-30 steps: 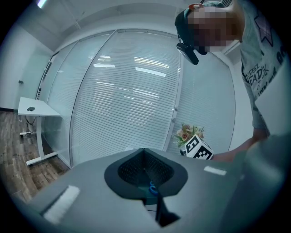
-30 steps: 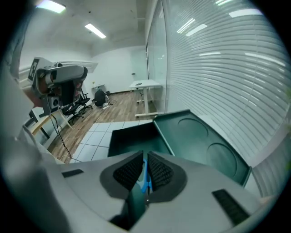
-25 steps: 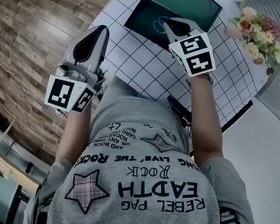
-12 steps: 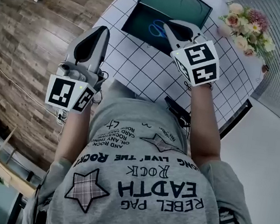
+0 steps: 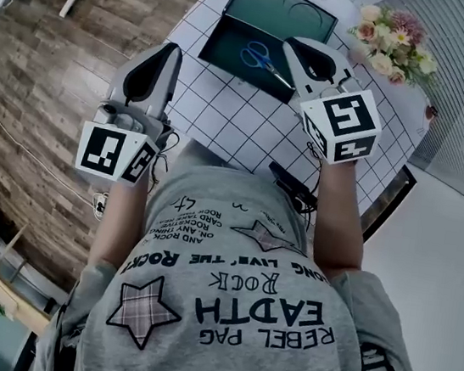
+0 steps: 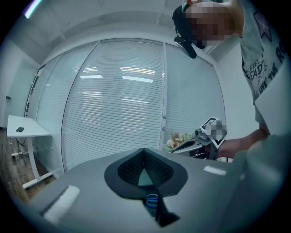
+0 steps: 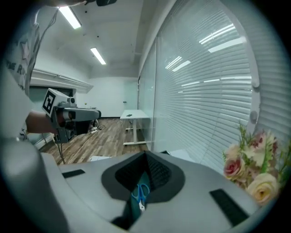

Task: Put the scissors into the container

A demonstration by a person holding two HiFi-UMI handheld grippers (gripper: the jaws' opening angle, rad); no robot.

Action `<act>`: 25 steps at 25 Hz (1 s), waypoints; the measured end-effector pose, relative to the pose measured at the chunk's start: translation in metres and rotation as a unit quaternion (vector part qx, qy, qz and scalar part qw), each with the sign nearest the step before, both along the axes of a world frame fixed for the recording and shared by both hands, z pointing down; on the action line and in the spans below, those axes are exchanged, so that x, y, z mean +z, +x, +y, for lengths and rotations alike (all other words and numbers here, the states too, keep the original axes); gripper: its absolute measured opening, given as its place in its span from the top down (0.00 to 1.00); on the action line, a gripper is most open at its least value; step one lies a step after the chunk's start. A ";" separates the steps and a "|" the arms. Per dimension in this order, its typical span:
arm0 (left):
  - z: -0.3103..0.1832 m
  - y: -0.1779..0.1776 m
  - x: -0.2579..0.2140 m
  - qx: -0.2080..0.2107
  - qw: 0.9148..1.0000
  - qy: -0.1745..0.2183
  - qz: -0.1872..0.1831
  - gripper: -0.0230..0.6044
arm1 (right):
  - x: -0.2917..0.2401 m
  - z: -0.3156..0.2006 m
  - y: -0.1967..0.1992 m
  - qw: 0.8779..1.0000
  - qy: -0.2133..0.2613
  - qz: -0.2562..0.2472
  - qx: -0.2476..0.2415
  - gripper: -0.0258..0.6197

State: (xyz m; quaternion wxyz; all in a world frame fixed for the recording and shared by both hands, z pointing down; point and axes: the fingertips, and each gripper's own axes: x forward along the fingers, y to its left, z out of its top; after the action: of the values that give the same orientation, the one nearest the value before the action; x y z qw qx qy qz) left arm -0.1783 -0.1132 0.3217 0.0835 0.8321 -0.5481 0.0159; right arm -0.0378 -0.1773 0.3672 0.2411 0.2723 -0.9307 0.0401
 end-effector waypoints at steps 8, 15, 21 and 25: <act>0.001 0.008 -0.022 0.011 1.000 0.026 -0.012 0.95 | -0.045 0.005 0.021 0.997 0.032 -0.057 0.030 0.94; 0.005 0.014 -0.037 0.017 0.999 0.043 -0.023 0.95 | -0.074 0.014 0.039 0.993 0.059 -0.085 0.049 0.94; 0.008 0.022 -0.050 0.027 0.998 0.058 -0.029 0.95 | -0.096 0.023 0.057 0.989 0.079 -0.110 0.065 0.94; 0.011 0.027 -0.058 0.034 0.997 0.064 -0.032 0.95 | -0.109 0.029 0.068 0.985 0.089 -0.128 0.075 0.94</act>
State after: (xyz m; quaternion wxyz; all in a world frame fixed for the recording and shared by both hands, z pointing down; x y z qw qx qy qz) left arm -0.1508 -0.1025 0.2634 0.0121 0.8529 -0.5218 0.0098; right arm 0.0298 -0.1487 0.2578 0.0916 0.3544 -0.9305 0.0099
